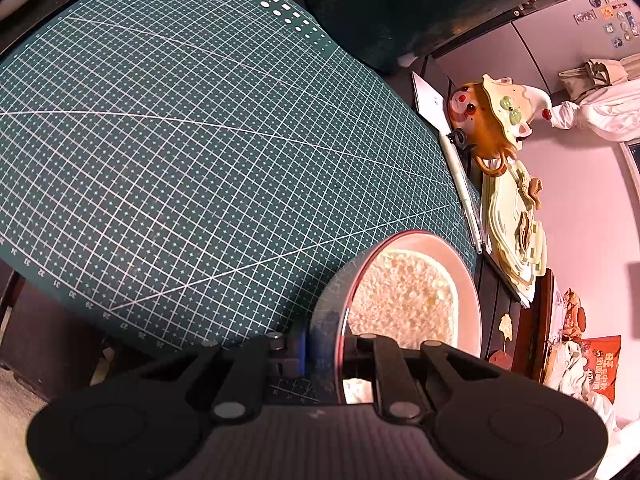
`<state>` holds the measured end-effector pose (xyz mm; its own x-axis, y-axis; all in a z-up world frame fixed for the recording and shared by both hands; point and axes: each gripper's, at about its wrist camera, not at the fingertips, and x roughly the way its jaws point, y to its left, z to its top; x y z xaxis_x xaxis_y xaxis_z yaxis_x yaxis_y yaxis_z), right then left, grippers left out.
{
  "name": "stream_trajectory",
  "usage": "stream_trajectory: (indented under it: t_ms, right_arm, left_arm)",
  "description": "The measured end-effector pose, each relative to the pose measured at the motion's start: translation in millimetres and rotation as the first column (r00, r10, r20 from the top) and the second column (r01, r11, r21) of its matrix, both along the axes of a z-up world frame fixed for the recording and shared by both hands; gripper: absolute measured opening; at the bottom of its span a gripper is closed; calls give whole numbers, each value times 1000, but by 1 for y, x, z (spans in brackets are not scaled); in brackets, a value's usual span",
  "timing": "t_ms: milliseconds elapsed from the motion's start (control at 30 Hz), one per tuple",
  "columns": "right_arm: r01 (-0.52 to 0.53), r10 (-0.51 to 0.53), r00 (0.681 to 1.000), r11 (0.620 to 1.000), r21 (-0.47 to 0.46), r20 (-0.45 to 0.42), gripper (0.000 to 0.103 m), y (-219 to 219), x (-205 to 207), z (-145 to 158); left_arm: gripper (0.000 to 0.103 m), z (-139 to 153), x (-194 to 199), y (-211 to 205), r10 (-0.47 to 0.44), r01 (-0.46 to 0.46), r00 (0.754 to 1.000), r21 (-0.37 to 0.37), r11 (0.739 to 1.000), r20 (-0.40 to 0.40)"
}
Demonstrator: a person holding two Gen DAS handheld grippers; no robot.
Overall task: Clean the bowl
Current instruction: 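Sweep the white sponge around the bowl wall with the right gripper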
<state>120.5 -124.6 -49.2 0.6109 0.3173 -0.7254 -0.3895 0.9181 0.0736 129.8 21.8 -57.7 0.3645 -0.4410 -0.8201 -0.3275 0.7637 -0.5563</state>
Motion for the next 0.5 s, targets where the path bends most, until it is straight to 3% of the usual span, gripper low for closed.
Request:
stream_trajectory:
  t_ms: [133,300,367,500]
  right_arm:
    - [36,-1,985,979,-203,170,12,17,-13,3]
    - [77,-7,966,962,-262,259,11,20,-21,16]
    - [84,-19,964,968,-237,266,11,15,-22,25]
    - [68,-56,984,995,-66,171,11,-5,-14,37]
  left_arm:
    - [15,4,-2,-1,2,-3,1000,-7,1000,-3]
    - [15,3,-1,3,4,-4,1000,-11,1000,-6]
    - [15,3,0,4,5,-5,1000,-12,1000,-6]
    - [15,4,-1,7,7,-7,1000,-14,1000,-7]
